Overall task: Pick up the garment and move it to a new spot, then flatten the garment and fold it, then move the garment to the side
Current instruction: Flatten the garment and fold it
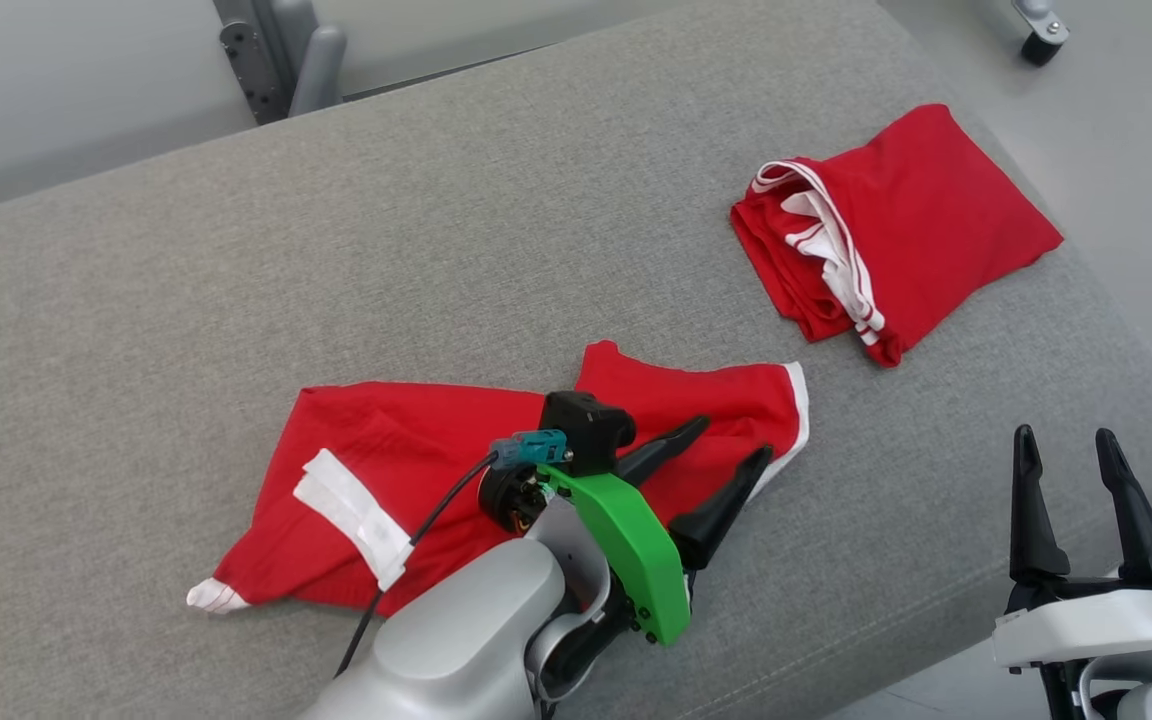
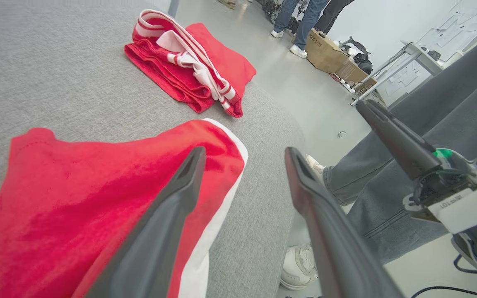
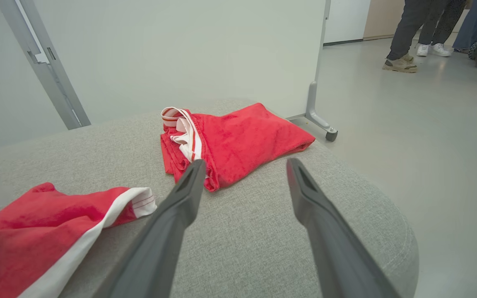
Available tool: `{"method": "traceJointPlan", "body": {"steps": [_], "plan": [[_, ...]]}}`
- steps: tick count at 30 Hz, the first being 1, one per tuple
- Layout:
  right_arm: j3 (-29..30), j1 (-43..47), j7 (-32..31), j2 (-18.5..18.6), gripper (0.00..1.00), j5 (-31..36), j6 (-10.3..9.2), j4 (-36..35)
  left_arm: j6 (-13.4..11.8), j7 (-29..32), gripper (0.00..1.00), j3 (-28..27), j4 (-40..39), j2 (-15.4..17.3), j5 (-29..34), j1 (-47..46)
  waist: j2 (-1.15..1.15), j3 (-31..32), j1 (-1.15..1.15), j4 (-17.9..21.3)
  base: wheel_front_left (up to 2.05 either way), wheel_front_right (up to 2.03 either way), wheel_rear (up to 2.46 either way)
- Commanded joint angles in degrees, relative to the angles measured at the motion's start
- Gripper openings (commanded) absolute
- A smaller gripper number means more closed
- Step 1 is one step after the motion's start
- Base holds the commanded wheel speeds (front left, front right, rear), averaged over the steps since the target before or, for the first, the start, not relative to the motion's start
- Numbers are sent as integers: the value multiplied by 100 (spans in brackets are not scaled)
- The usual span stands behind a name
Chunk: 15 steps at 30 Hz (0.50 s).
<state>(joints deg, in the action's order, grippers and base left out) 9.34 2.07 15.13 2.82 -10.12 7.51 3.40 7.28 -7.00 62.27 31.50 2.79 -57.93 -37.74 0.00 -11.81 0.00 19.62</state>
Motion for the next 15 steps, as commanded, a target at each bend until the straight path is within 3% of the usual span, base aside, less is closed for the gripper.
{"method": "traceJointPlan", "body": {"steps": [1,5,8,12,15], "plan": [[13,26,0,15,100,23,-5,-3,-27,-50,100,2,-9,24,-23,-31,0,64,0,-122,0,0,0],[41,77,-1,15,100,41,-5,-27,-190,-352,100,-37,-101,30,60,78,0,142,0,-294,0,0,0],[69,128,-1,15,100,74,-5,-45,-356,-544,100,-162,-273,217,99,245,0,207,0,-416,0,0,0],[127,210,0,16,100,95,-5,-83,-670,-706,100,-412,-673,557,159,541,0,271,0,-577,0,0,0],[182,276,0,14,100,115,-5,-83,-990,-776,100,-739,-1180,1003,148,939,0,351,0,-740,0,0,0]]}}
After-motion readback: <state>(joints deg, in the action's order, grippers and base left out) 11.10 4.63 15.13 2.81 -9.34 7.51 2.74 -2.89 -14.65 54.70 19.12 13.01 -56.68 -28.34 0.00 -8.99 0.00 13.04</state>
